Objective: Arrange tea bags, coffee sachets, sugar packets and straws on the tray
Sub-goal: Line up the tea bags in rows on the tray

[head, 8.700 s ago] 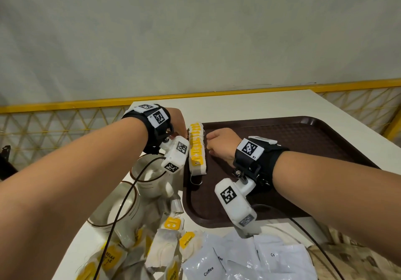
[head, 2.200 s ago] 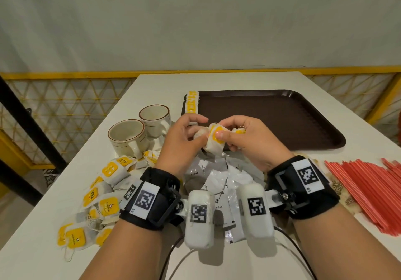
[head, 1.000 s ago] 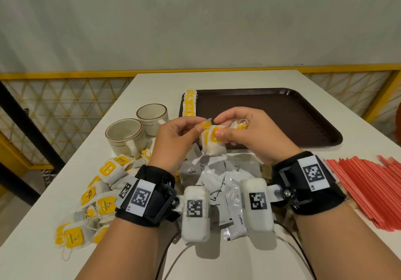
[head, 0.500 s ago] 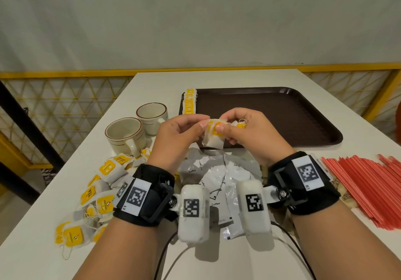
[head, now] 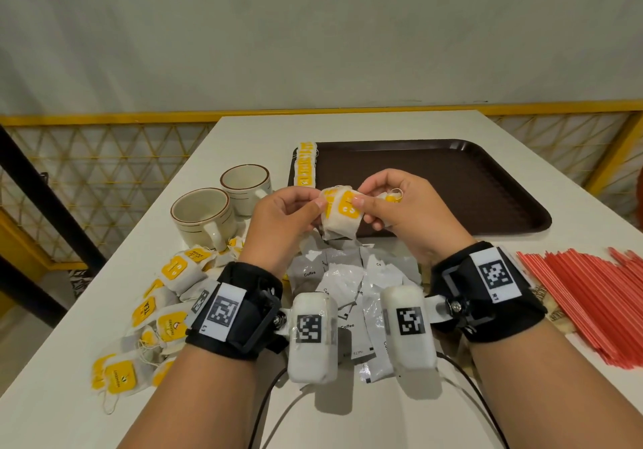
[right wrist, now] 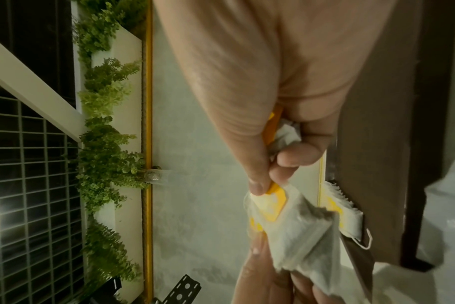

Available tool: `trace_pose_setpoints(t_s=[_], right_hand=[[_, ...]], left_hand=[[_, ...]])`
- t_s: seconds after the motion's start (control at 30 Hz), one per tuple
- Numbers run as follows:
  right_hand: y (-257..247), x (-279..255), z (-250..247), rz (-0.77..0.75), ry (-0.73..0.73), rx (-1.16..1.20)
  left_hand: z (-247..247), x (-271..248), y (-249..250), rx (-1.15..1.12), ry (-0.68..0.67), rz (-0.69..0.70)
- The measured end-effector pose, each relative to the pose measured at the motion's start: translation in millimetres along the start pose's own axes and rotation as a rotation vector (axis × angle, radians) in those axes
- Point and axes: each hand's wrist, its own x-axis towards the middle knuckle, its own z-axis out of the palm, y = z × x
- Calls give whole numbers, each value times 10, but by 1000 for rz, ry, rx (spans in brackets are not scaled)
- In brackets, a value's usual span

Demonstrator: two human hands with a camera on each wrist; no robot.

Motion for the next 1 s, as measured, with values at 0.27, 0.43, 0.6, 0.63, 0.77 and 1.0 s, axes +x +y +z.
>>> trace_pose_setpoints(t_s=[0.27, 0.43, 0.6, 0.63, 0.77, 1.0], right_hand=[[0, -22, 17, -6, -80, -79], [35, -16, 46, -27, -38, -98], [34, -17, 37, -32, -44, -181], [30, -17, 32, -24, -53, -182], [16, -20, 10, 5, -81, -134], [-2, -15, 11, 26, -64, -60]], left_hand=[[1, -6, 14, 11, 3, 2], [32, -38, 36, 47, -26, 20], [27, -32, 35, 51, 5, 19], [25, -31, 36, 48, 6, 21], [11, -22, 34, 53, 3, 33], [13, -42, 52, 85, -76, 63]])
